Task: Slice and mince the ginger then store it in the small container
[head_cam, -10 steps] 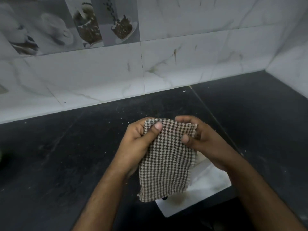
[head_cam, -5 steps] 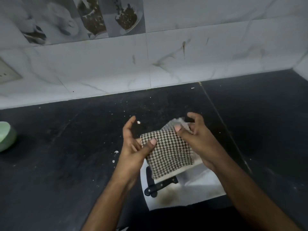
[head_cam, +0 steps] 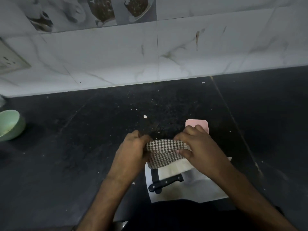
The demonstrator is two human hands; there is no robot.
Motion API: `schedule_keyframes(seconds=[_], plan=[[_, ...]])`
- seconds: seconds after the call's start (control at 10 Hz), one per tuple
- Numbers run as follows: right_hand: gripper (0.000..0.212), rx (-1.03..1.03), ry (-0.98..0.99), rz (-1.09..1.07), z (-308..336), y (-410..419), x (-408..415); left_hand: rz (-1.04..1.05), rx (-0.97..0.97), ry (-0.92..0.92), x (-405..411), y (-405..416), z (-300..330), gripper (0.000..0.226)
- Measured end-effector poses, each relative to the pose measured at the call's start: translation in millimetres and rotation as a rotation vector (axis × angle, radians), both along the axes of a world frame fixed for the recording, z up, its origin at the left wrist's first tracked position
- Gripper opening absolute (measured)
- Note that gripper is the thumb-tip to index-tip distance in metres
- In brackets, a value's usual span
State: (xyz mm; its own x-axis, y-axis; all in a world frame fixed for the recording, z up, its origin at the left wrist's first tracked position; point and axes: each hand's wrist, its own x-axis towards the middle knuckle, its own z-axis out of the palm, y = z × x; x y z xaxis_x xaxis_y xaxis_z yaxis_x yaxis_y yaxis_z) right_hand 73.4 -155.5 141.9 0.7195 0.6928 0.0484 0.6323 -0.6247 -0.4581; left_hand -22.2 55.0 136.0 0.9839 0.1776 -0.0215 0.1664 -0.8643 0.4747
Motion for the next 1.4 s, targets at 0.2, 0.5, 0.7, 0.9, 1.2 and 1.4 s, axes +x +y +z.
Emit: schedule_keyframes(seconds=[0.2, 0.5, 0.7, 0.9, 1.2, 1.4], plan=[[0.02, -0.008, 0.229, -0.025, -6, 22, 22, 0.084, -0.065, -0.076, 17, 25, -15, 0.021], [0.049, 0.069, 0.065, -0.137, -40, 61, 53, 0.016, 0.167, -0.22, 65, 37, -72, 0.045], [0.065, -0.394, 0.036, 0.029, -103, 47, 46, -0.148, 0.171, 0.143, 50, 36, -127, 0.064], [0.067, -0.274, -0.019, -0.002, -95, 51, 46, -0.069, 0.166, 0.059, 50, 27, -112, 0.079], [0.057, -0.114, -0.082, -0.007, -92, 74, 45, 0.058, 0.119, -0.099, 43, 16, -87, 0.058], [0.059, -0.062, -0.049, 0.101, -91, 98, 28, 0.234, 0.05, -0.136, 10, 26, -85, 0.059]])
